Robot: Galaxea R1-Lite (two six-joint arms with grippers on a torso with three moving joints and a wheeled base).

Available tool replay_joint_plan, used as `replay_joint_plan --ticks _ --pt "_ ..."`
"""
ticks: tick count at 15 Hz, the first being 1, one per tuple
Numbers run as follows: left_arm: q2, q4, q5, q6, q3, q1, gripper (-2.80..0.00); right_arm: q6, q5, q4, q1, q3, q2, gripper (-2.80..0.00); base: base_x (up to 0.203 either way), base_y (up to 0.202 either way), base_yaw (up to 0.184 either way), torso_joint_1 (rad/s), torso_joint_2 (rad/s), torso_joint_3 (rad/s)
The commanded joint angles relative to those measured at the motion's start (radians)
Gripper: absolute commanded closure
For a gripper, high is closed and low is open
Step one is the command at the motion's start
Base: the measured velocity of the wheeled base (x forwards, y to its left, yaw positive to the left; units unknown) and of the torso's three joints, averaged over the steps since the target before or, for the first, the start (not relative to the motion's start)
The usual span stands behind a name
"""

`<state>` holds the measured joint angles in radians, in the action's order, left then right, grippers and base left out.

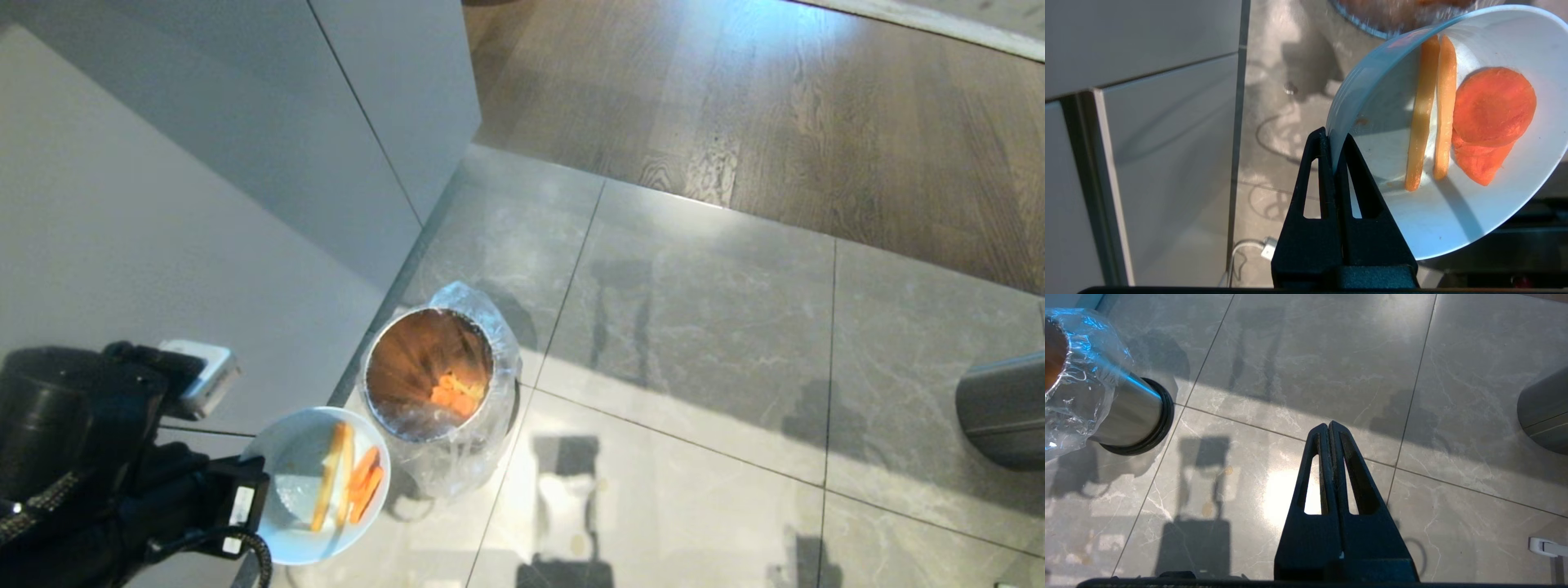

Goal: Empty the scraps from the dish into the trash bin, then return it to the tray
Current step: Move the bowl over the trash can

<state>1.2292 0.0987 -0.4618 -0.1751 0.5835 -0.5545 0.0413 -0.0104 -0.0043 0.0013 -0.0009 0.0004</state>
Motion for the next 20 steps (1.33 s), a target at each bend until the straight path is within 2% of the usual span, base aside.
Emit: replay_joint_plan --ticks 1,4,7,9,14,15,18,20 --pt "0.081 -0.045 -0.027 -0.001 0.006 -0.007 0.0 0.0 0.0 0.0 0.0 0.0 0.0 0.0 0.0 0.0 0.0 0.0 0.0 0.0" --pt "0.125 -0.175 -0.054 -0.005 -0.004 -0.001 0.0 0.0 0.0 0.0 0.0 -0.001 0.0 0.0 0.0 0.0 0.0 0.0 0.0 0.0" --pt "0.159 -0.215 -0.112 -0.004 0.007 0.015 0.0 0.0 0.0 0.0 0.0 -0.001 0.0 0.0 0.0 0.0 0.0 0.0 0.0 0.0" --pt "0.183 -0.268 -0.119 -0.003 0.012 0.044 0.0 0.001 0.0 0.0 0.0 0.001 0.0 0.0 0.0 0.0 0.0 0.0 0.0 0.0" --pt "0.286 -0.508 -0.117 0.002 0.013 0.092 0.0 0.0 0.0 0.0 0.0 0.0 0.0 0.0 0.0 0.0 0.0 0.0 0.0 0.0" --pt "0.299 -0.53 -0.117 0.005 0.013 0.093 0.0 0.002 0.0 0.0 0.0 -0.001 0.0 0.0 0.0 0.0 0.0 0.0 0.0 0.0" --pt "0.322 -0.541 -0.118 0.072 0.016 0.094 0.0 0.0 0.0 0.0 0.0 0.0 0.0 0.0 0.0 0.0 0.0 0.0 0.0 0.0" --pt "0.34 -0.546 -0.118 0.078 0.018 0.094 0.0 0.001 0.0 0.0 0.0 0.0 0.0 0.0 0.0 0.0 0.0 0.0 0.0 0.0"
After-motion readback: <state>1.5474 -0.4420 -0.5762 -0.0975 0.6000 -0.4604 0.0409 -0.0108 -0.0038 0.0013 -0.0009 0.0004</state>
